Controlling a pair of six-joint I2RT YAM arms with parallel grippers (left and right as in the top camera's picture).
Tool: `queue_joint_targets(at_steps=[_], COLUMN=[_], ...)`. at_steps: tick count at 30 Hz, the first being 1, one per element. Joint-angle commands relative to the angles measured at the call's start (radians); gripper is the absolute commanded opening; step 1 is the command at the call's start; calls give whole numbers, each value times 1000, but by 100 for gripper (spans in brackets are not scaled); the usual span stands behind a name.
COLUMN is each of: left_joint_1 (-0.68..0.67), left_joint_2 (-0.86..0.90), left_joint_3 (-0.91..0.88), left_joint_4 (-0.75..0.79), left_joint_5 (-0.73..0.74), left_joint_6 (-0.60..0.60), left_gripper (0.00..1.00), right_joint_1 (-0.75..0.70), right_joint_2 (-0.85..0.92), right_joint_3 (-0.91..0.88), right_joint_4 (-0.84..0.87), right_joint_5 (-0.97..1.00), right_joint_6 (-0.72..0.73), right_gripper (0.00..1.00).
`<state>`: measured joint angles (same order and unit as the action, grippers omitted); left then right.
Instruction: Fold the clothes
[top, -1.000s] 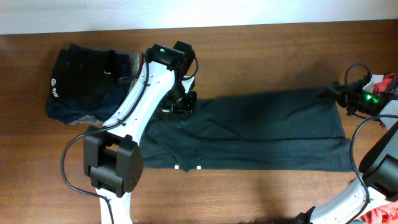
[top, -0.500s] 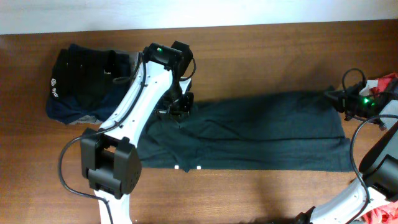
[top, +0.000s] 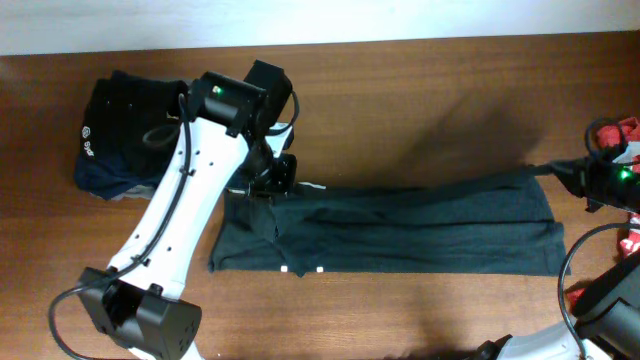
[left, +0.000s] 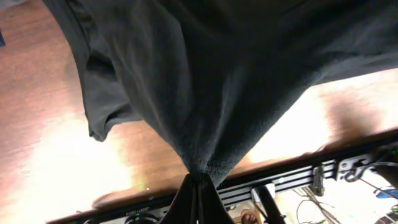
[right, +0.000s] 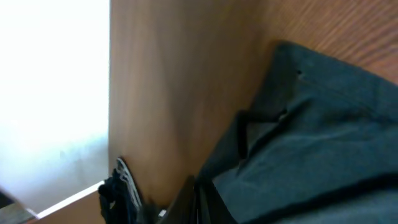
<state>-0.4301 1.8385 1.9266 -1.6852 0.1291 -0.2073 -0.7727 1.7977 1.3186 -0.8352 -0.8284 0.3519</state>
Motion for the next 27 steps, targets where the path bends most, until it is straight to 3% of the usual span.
queue_joint_targets(at_steps=[1, 11, 17, 27], left_joint_1=[-13, -12, -12, -12], left_joint_2=[-6, -6, -6, -6], left_joint_3=[-71, -229, -257, -257], left_joint_4=[2, 128, 190, 252], left_joint_5=[-46, -94, -208, -255], left_joint_6=[-16, -16, -16, -16], left_gripper=[1, 1, 1, 1], right_joint_1=[1, 41, 87, 83], right_joint_2=[-19, -19, -19, -18], right_joint_3=[10, 10, 10, 10], right_joint_4=[-15, -25, -21, -103], right_joint_5=[60, 169, 247, 470], right_joint_6=[-49, -53, -52, -22], right_gripper=[4, 4, 4, 4])
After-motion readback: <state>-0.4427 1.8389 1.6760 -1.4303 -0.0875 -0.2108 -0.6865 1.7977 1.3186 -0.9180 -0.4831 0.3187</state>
